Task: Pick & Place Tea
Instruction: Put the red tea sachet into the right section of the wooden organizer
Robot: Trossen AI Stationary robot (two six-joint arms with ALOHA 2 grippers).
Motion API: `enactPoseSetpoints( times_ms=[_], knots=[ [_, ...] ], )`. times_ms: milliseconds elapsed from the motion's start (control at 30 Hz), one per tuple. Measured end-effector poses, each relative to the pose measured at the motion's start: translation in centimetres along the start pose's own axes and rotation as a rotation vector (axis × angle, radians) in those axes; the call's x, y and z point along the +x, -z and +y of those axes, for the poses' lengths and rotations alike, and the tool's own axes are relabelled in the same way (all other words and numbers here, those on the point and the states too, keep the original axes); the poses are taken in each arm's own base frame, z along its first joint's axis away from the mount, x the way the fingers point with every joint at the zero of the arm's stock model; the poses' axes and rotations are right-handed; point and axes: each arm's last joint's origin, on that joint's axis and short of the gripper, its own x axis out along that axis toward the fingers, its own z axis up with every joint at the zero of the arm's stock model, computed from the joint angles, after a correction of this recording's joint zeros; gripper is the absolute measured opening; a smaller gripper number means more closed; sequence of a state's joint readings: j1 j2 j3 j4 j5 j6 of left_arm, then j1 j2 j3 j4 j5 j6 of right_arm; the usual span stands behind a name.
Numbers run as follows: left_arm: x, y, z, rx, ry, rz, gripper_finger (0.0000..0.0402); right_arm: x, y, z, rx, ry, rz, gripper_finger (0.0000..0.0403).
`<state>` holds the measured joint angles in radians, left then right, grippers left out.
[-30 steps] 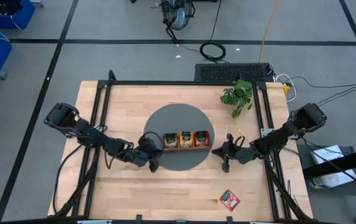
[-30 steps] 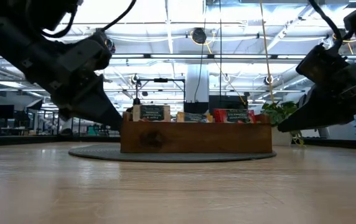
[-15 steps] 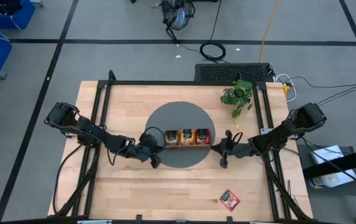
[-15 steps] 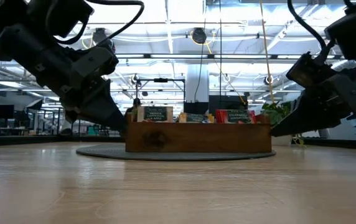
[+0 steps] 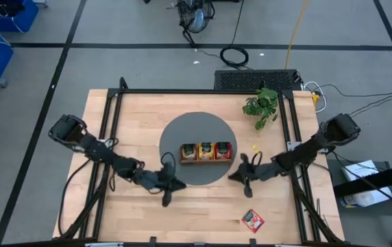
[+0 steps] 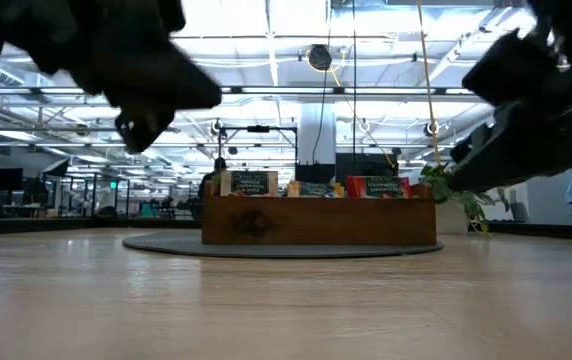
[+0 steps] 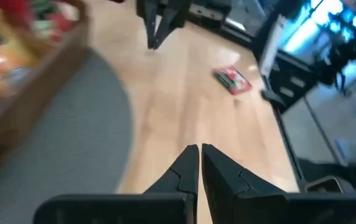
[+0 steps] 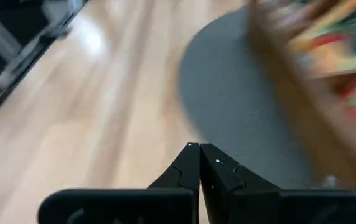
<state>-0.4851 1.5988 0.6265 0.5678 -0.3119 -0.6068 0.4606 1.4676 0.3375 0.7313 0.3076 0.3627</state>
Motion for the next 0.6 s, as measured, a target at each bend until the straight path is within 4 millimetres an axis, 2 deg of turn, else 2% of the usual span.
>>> enactPoseSetpoints(
  times_ms=[100, 200, 367, 467, 600],
  knots=[
    [1.4, -0.3, -2.1, 0.089, 0.007, 0.052, 0.0023, 0.2, -1.5, 2.4, 0.001, -0.015, 0.171, 0.0000],
    [4.0, -0.7, -3.8, 0.176, 0.044, 0.069, 0.0023, -0.7, -2.9, 5.3, -0.052, 0.021, 0.360, 0.0000],
    [8.2, -1.3, -5.6, 0.305, 0.179, 0.115, 0.0005, -3.3, -5.1, 10.6, -0.098, -0.049, 0.438, 0.0000],
    [10.5, -1.5, -6.5, 0.349, 0.288, 0.130, 0.0012, -5.0, -5.0, 13.3, -0.077, -0.135, 0.433, 0.0000],
    [13.1, -1.0, -6.6, 0.357, 0.292, 0.143, 0.0016, -7.2, -3.4, 16.0, -0.024, -0.242, 0.439, 0.0000]
  ],
)
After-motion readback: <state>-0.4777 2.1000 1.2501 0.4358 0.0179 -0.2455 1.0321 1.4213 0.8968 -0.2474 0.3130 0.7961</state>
